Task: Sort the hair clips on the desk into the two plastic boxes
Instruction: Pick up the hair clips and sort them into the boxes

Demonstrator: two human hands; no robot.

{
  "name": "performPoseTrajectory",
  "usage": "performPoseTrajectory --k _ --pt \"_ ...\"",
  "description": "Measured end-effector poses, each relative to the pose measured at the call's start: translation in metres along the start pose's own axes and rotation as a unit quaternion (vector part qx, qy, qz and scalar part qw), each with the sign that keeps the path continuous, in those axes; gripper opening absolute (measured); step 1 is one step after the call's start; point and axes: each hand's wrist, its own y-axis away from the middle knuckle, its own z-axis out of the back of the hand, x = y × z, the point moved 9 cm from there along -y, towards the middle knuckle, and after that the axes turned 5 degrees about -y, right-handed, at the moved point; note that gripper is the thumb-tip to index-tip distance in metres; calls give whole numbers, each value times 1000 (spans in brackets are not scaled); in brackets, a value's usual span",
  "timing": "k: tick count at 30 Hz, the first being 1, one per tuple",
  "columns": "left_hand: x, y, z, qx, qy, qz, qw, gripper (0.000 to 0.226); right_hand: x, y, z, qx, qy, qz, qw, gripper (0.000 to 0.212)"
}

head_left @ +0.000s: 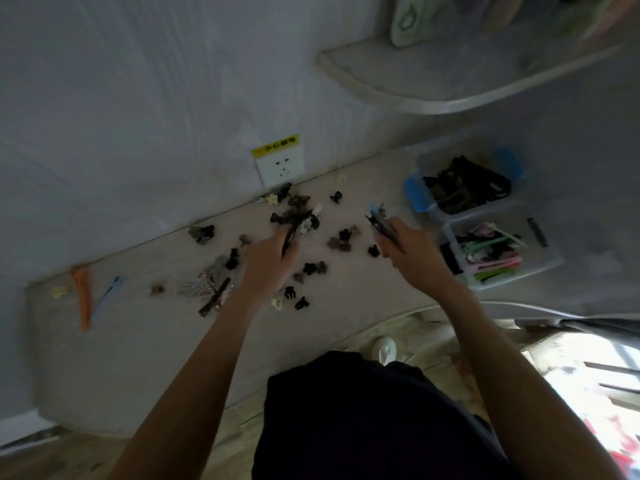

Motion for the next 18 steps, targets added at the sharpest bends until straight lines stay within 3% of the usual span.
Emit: performPoseTrajectory --k 6,9,14,16,18 --pt "-123 -6 -53 28 17 -111 993 18 -102 57 137 -111 158 -40 980 32" --pt "-163 -8 -77 22 18 -131 991 26 -137 58 159 -85 197 -47 976 35" --pt "-216 -19 -110 37 10 -137 990 16 -159 40 122 78 180 24 980 41" --pt "-230 -26 -121 42 -10 -130 991 13 -164 39 124 64 158 46 984 41" --pt "-237 -33 -129 37 -45 -121 991 20 -167 42 138 2 137 60 989 36"
